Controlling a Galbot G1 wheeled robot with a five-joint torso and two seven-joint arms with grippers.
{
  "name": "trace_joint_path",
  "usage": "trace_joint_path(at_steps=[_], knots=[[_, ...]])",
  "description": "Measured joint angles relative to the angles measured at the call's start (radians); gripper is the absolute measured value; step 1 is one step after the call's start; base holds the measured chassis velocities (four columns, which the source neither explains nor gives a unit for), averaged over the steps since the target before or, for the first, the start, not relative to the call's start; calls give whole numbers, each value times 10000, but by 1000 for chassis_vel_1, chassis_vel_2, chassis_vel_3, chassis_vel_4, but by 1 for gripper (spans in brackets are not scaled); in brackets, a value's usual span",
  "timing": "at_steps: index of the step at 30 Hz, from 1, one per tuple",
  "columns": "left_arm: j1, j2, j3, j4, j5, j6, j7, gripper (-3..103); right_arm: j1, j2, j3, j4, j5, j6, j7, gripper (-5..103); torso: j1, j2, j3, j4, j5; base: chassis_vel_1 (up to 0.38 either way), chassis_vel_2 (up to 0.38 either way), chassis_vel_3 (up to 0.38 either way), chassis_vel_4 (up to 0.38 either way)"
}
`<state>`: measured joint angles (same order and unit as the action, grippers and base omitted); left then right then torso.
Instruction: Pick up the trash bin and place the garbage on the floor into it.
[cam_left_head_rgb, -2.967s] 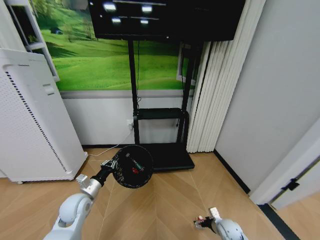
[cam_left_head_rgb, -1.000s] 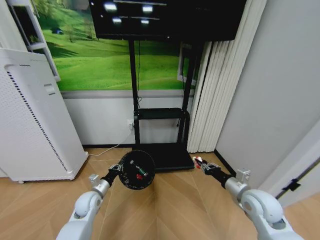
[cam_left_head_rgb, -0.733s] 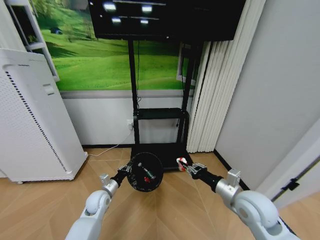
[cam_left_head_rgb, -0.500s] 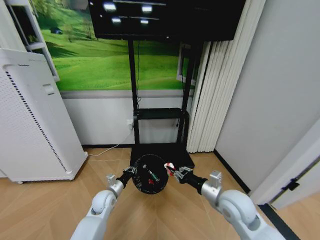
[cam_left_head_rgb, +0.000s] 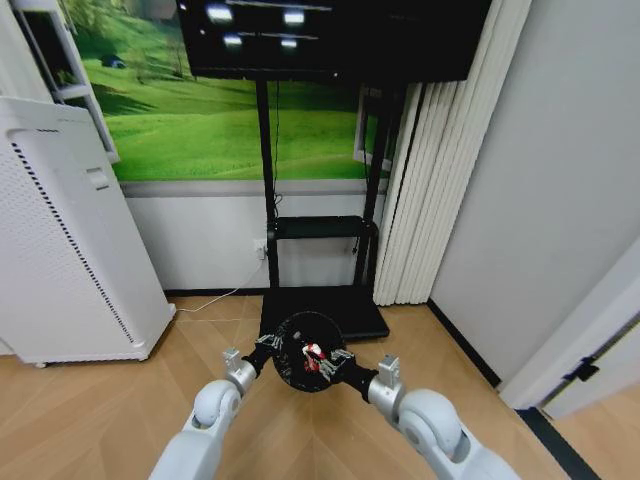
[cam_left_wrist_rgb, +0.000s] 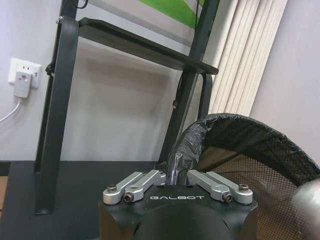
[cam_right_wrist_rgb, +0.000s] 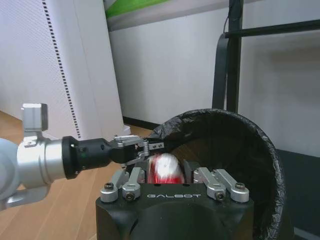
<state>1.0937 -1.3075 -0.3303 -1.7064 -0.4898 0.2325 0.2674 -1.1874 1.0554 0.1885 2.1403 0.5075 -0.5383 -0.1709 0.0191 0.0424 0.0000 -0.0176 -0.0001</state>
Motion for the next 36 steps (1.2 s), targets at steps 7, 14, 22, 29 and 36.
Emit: trace_joint_path(at_steps=[7,14,22,29,36], knots=[[119,-66,49,-204,58,5,-28,7,59,53,293,-244,-16,143,195,64,0,0,0,-1,0,0,0,0,0],[316,121,-233,-434,85,13,-45,7,-73,94,1230,143,236,228,409,90,0,0,0,0,1,0,0,0,0],[518,514,-867,-975,222,-28,-44,7,-350,354,2715,367,293,1036,1906,100,-1,0,0,-2,0,0,0,0,0],[908,906,-1367,-1942,336,-71,-169,7,-447,1095,3061,-505,-559,1785,3261,100,-1,0,-1,0,0,0,0,0,0],[1445,1019,-1795,-2749,415,-89,-261,7,-696,2099,3073,-1685,-1798,2455,3737,100,0,1,-1,0,2,0,0,0,0]])
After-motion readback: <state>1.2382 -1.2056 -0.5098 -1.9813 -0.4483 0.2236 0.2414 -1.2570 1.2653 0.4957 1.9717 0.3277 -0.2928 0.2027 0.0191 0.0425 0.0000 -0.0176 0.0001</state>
